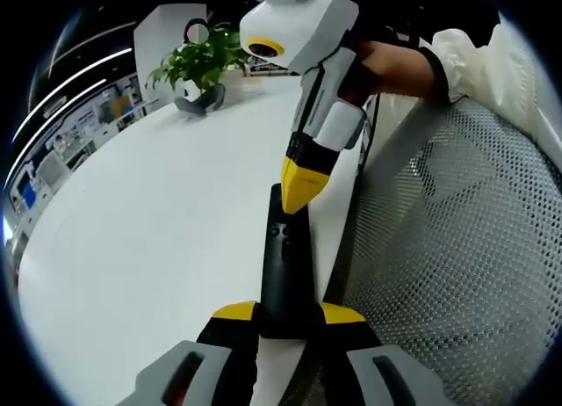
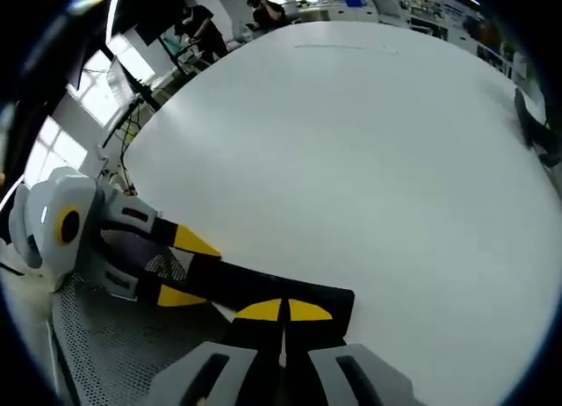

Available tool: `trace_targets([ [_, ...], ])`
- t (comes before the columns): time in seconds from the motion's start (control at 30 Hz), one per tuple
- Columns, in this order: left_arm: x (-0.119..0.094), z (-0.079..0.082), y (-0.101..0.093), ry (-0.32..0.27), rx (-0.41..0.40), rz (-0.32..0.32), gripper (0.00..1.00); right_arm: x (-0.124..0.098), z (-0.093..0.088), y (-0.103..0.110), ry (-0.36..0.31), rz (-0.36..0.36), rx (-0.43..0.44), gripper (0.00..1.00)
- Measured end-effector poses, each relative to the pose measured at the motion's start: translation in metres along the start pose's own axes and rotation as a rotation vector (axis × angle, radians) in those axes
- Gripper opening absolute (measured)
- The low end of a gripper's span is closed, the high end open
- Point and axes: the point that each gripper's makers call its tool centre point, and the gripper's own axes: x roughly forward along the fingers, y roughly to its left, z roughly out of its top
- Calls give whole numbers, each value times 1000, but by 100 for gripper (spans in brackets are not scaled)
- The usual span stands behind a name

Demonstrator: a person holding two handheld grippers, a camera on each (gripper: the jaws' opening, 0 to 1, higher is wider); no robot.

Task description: Press the specified remote control buttons in sequence, fully releasing each button before pressing the next.

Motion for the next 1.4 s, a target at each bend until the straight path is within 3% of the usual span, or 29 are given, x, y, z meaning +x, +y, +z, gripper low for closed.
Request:
trace_targets([
  [0.27,0,1,-2,3,21,-2,24,-2,-1,1,-1,21,55,0],
  [0.37,1,2,-3,0,30,-5,24,-5,4,2,-35,26,57,0],
  [0.47,2,3,-3,0,34,-9,24,-6,9,2,-69,21,29,0],
  [0.67,5,7,-11,-8,79,-28,24,-1,12,13,-71,32,-52,0],
  [0.83,6,6,-11,-9,69,-26,24,3,4,17,-17,55,-43,0],
  [1.0,6,5,-10,-9,77,-19,24,6,3,17,-10,58,-58,0],
  [1.03,6,5,-10,-9,77,-19,24,8,-3,16,23,45,-69,0],
  [1.07,6,5,-10,-10,77,-19,24,9,2,17,-1,50,-75,0],
  [1.4,6,5,-8,-23,64,-22,24,9,3,16,-7,43,-78,0],
])
